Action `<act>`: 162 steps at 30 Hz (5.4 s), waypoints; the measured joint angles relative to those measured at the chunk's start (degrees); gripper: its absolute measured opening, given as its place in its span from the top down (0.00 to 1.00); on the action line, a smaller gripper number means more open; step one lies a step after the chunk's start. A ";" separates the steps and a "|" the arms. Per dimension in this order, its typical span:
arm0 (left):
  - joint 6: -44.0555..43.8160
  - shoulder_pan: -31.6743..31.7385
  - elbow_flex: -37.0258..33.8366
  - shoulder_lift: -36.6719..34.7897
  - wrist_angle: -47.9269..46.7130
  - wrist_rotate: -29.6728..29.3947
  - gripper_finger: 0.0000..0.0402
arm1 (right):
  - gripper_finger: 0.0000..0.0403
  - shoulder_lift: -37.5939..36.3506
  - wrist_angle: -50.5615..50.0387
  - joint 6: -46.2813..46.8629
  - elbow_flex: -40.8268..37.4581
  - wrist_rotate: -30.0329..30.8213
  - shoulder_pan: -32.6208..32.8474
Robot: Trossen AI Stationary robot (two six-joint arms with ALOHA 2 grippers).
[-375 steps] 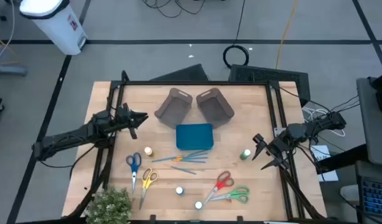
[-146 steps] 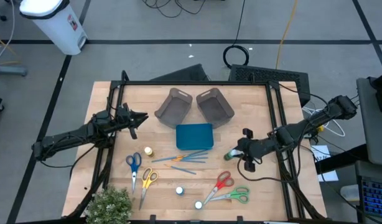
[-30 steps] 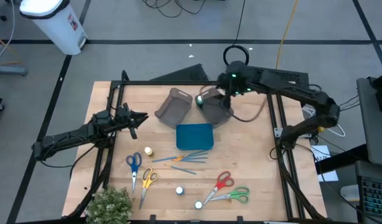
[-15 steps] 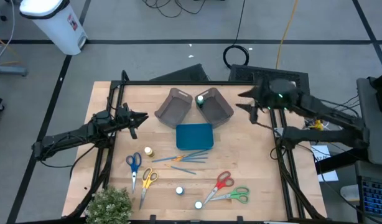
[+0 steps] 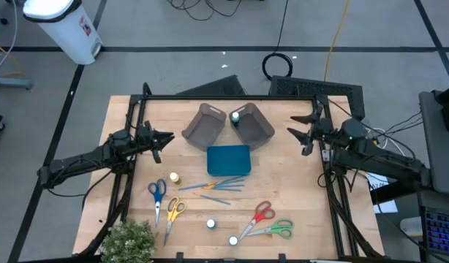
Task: Pick & Place Paint Supplies
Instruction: Put the yellow paint bottle into the right black bin
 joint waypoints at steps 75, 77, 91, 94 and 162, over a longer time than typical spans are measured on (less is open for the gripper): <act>-13.30 -23.42 40.94 35.94 -46.63 1.26 0.41 | 0.50 11.31 18.90 -2.15 -4.94 -0.02 -0.02; -20.24 -25.28 40.43 37.87 -51.91 1.60 0.41 | 0.50 11.28 18.67 -1.54 -4.94 -0.04 -0.02; -36.20 -39.70 22.86 39.71 -34.94 -0.96 0.40 | 0.50 11.28 18.48 -1.46 -4.94 -7.61 0.00; -36.37 -41.49 18.15 39.71 -29.46 -1.01 0.40 | 0.50 11.28 18.48 -1.53 -4.94 -7.58 -0.02; -8.22 -39.48 13.94 60.29 38.57 -23.62 0.71 | 0.50 11.33 18.74 -1.88 -4.94 -7.54 -0.02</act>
